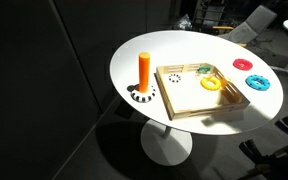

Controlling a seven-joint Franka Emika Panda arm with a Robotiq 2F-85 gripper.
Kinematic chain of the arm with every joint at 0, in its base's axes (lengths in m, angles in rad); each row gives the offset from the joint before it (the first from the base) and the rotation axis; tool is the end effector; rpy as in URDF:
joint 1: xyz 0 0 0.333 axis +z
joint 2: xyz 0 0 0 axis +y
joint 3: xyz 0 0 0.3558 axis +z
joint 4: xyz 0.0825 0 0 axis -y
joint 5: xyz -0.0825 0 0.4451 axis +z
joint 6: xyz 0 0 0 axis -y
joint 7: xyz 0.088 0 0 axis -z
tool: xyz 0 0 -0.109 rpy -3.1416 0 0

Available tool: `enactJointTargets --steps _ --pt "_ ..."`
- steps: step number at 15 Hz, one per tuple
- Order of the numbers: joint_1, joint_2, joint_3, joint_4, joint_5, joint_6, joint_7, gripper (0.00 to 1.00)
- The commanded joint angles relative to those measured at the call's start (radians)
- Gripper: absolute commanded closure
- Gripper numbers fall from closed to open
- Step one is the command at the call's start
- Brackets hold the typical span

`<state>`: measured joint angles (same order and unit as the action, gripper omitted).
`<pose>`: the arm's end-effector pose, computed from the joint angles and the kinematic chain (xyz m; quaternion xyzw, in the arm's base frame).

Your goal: Move the transparent ring from the tray to the table

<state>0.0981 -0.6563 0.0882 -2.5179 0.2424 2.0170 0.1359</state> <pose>0.3932 0.0918 0.5225 -0.9930 0.0256 -0.0633 0.0968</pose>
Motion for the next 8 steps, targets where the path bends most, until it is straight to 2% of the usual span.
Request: enactJointTargets --steps 1,8 --pt "-0.034 0.116 0.016 0.043 -0.027 0.065 0.027 0.00" --pt "-0.058 0.355 -0.005 0.102 -0.072 0.174 0.003 0.00"
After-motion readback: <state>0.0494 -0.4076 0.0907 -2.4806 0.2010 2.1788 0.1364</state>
